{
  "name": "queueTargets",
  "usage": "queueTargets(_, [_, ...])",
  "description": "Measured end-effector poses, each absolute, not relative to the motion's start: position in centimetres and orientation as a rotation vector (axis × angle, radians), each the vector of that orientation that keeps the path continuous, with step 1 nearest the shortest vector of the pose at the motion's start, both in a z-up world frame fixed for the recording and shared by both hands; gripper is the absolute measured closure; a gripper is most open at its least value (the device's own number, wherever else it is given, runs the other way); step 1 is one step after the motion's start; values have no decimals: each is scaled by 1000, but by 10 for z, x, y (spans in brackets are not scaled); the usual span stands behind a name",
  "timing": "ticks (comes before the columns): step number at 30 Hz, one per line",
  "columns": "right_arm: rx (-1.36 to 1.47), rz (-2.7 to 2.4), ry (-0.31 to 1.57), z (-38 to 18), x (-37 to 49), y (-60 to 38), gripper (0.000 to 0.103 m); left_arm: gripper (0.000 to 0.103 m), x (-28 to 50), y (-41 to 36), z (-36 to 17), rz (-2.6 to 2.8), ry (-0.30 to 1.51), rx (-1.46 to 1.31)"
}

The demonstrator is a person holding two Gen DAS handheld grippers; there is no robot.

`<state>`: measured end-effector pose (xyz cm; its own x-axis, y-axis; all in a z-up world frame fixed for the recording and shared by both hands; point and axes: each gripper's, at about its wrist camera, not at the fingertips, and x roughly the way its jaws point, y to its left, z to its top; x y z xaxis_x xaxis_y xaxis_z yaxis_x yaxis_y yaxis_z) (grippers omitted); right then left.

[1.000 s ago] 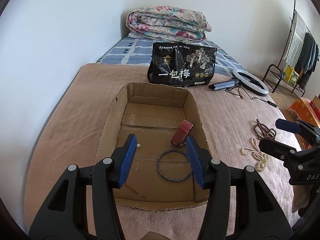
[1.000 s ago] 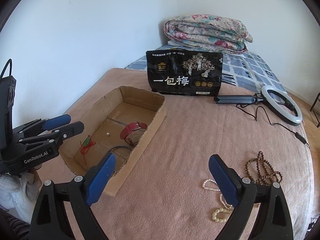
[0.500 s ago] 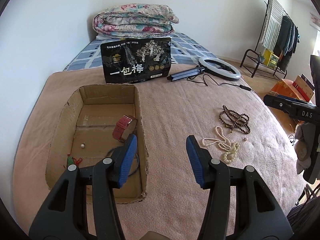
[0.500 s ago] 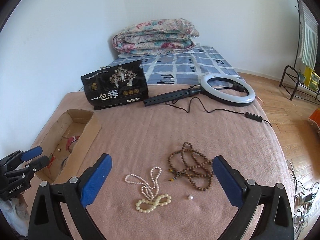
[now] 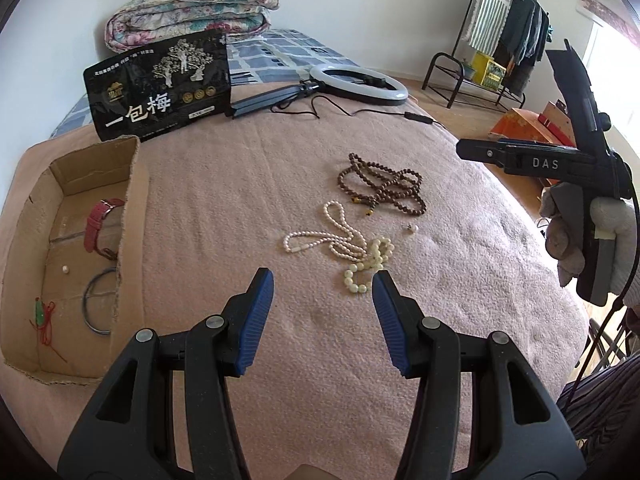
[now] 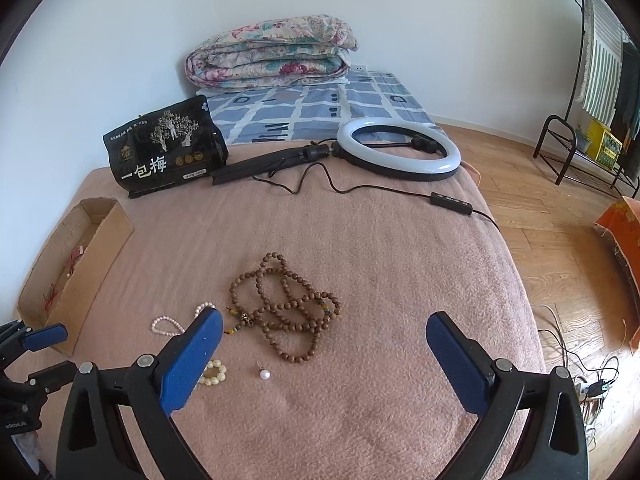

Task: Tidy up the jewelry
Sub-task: 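Move both grippers back toward the beads and pearl necklace, then close the left gripper on the pale green bead bracelet while the right gripper grasps the wooden bead strand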

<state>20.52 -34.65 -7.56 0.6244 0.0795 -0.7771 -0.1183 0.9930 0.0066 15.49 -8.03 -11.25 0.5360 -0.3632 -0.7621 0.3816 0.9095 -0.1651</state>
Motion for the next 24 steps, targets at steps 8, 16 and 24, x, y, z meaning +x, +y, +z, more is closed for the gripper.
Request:
queueTargets(8, [-86,197,931,-104,221,-340,0,50,155,-127,-140,-535,931,102])
queueTargets(16, [-154,248,956,-125,241,-332,0,64,171,-151,-164,-552,957,163])
queueTargets(24, [-196,319,974,-144,258,-326,0,63,189,-146,-186,-505,1004,152])
